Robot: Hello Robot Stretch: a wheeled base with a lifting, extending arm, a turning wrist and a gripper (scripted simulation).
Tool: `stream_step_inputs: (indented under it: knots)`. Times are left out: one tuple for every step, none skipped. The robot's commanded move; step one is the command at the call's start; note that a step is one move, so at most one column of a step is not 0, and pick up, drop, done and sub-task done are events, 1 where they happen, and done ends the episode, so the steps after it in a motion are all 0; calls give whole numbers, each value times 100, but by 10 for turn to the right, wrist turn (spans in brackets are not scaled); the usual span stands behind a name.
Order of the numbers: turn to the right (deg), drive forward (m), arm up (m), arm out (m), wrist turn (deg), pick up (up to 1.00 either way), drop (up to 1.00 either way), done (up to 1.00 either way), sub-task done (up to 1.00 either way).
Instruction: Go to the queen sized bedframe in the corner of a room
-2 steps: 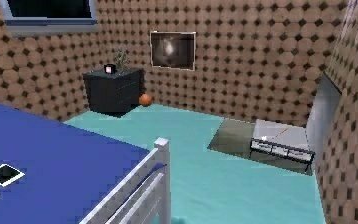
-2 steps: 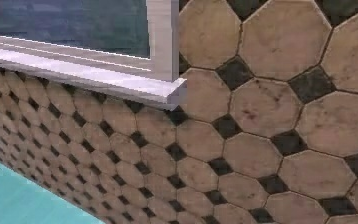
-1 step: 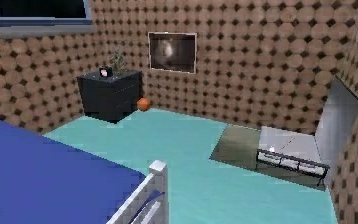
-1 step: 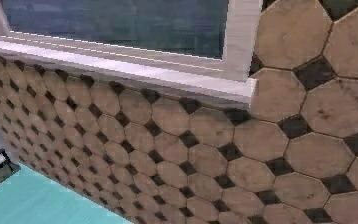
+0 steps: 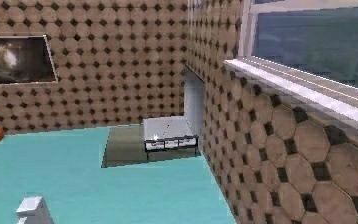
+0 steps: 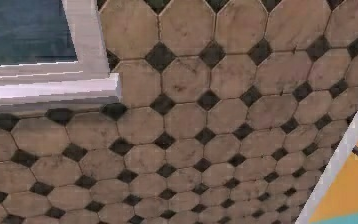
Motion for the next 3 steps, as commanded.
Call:
stream_step_inputs:
  knots:
    - [0,95,0,0,0,0,0,0,0]
    - [-150,0,0,0,0,0,0,0,0]
    - [0,0,0,0,0,0,0,100,0]
